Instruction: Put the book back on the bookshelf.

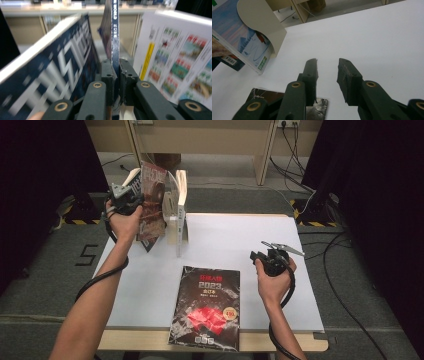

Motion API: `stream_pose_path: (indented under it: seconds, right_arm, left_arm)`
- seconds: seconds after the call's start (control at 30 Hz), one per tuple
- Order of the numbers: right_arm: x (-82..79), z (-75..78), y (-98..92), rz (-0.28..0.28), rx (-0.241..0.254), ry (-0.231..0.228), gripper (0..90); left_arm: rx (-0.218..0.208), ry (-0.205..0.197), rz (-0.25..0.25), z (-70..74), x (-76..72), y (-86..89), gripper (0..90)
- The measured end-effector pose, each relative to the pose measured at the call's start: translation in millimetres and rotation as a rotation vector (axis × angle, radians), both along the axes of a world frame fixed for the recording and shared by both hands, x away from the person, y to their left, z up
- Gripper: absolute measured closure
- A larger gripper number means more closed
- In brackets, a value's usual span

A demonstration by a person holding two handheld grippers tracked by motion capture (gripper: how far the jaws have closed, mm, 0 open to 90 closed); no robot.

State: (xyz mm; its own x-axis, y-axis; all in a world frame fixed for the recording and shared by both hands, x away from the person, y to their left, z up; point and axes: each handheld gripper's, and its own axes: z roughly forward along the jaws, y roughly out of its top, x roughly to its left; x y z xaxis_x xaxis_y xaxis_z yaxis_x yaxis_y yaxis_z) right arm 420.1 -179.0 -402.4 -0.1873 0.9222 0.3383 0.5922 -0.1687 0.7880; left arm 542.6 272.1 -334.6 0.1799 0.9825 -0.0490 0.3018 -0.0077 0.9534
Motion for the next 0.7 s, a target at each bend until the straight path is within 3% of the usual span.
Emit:
stream_pose_path:
  seconds: [0.03,0.13,0.27,0.37,0.53,0.63,0.7]
  right_arm:
    - [-0.4,-0.3,-0.2,-0.001,0.001,0.0,68.7]
    - [-1.2,-1.2,-1.0,0.0,0.003,0.0,68.7]
    - [-2.5,-1.7,-0.9,-0.003,0.009,0.002,68.6]
    - [-3.2,-2.3,-0.2,-0.001,0.006,0.001,68.5]
    - [-2.1,-4.1,0.6,0.006,0.005,0.009,68.0]
    - [-2.3,-4.8,1.7,0.005,0.01,0.014,67.7]
    - [-2.0,-5.8,1.6,0.006,0.006,0.012,67.5]
  left_arm:
    - [0.01,0.005,-0.001,-0.6,-2.4,1.9,82.1]
    - [0.002,0.08,-0.008,-1.5,-8.4,6.9,80.5]
    - [0.009,0.134,-0.009,-3.0,-14.1,12.3,78.2]
    - [0.007,0.134,-0.025,-4.0,-15.3,16.4,77.1]
    - [-0.058,0.123,-0.028,3.3,-11.7,20.7,73.5]
    - [-0.06,0.104,-0.018,10.3,-9.9,19.1,69.5]
    - [-0.109,0.107,-0.024,13.4,-8.1,19.4,67.7]
